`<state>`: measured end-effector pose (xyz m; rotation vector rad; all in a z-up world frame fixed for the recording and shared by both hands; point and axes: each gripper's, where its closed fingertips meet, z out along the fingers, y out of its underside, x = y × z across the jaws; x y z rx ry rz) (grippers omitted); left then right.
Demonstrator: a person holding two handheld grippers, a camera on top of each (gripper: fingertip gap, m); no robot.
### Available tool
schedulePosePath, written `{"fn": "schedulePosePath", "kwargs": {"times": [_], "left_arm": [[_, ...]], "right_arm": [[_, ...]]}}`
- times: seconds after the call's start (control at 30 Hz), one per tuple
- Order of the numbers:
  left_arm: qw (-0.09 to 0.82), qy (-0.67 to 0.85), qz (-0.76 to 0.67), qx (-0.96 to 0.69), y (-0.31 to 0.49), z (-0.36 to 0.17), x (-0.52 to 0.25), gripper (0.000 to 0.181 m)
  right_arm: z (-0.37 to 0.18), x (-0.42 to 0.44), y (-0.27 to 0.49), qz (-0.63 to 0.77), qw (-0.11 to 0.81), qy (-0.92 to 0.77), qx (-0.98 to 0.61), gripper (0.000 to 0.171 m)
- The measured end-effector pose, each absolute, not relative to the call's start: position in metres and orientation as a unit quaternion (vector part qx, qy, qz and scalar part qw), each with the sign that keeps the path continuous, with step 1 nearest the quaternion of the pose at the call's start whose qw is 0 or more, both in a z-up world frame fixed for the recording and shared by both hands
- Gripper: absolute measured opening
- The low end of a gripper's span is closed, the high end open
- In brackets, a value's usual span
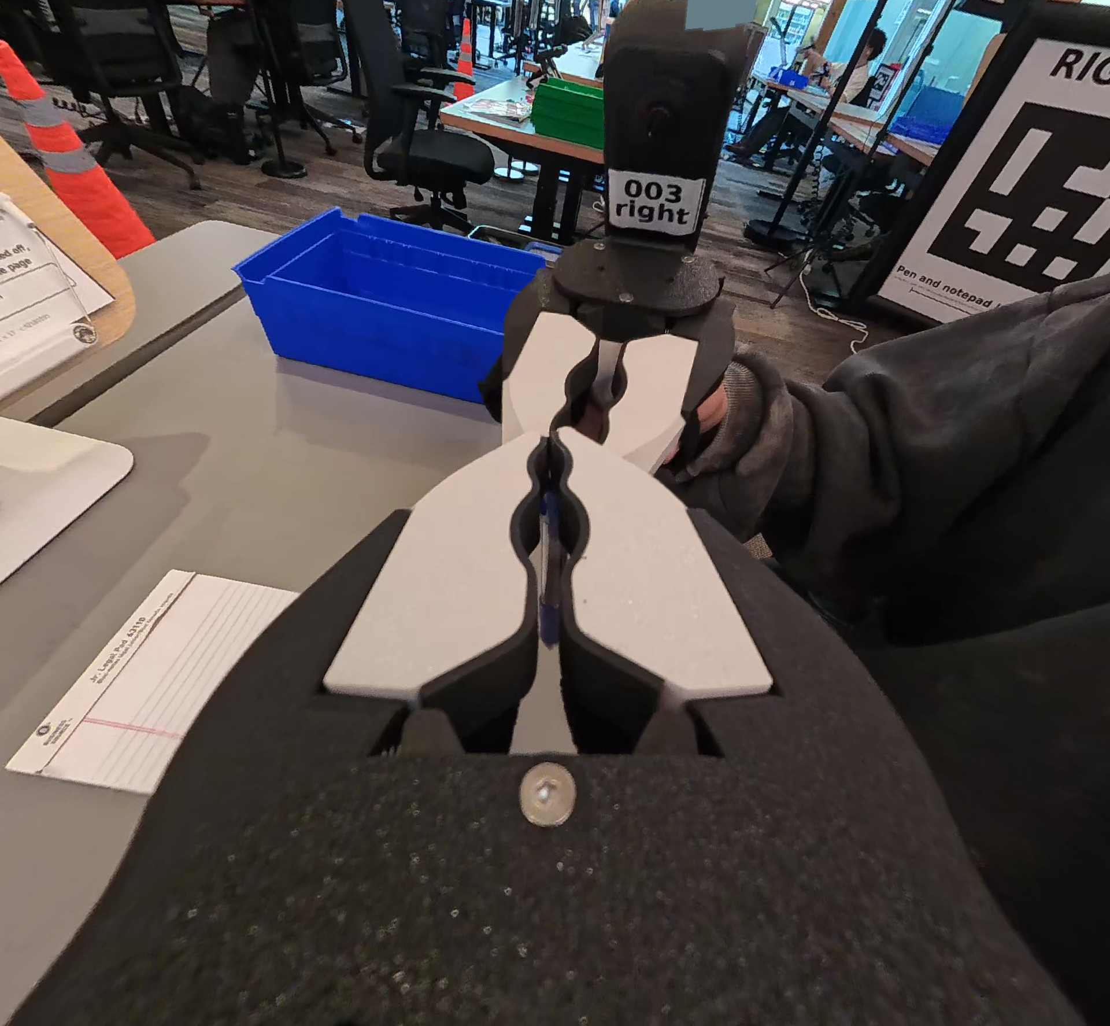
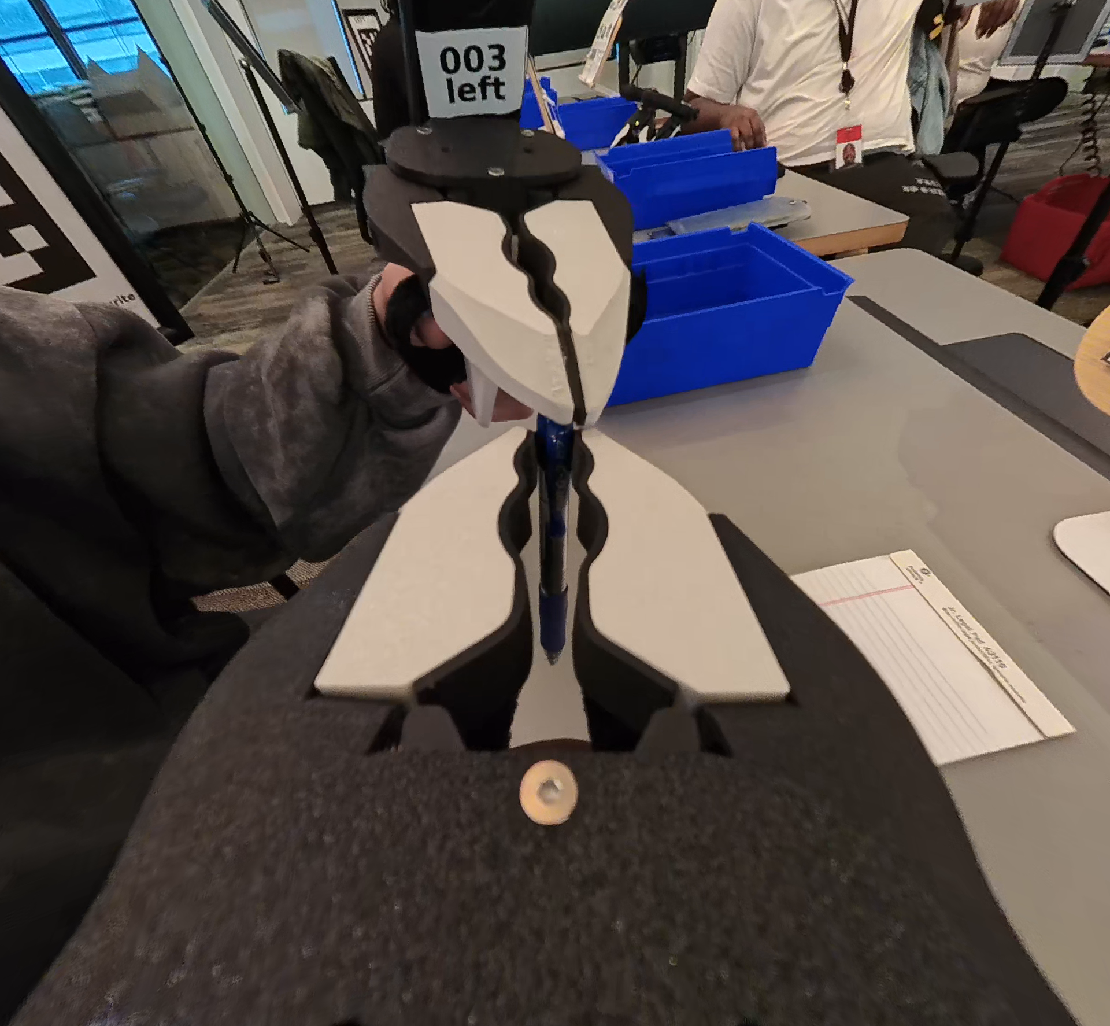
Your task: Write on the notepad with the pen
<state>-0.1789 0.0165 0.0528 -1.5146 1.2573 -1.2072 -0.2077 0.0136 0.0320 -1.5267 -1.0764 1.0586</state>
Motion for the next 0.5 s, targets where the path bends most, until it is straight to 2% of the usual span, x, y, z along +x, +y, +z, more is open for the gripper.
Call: {"fn": "schedulePosePath", "kwargs": {"times": [0.27, 0.5], "left_arm": [[0.418, 0.484, -0.501, -0.583, 0.013, 0.059, -0.176, 0.0], [0.417, 0.467, -0.514, -0.586, 0.016, 0.057, -0.178, 0.0]], "right_arm": [[0.044, -0.208, 0.01, 0.494, 0.485, -0.4, -0.6, 0.01], [0.037, -0.21, 0.015, 0.481, 0.492, -0.396, -0.608, 0.011]]}}
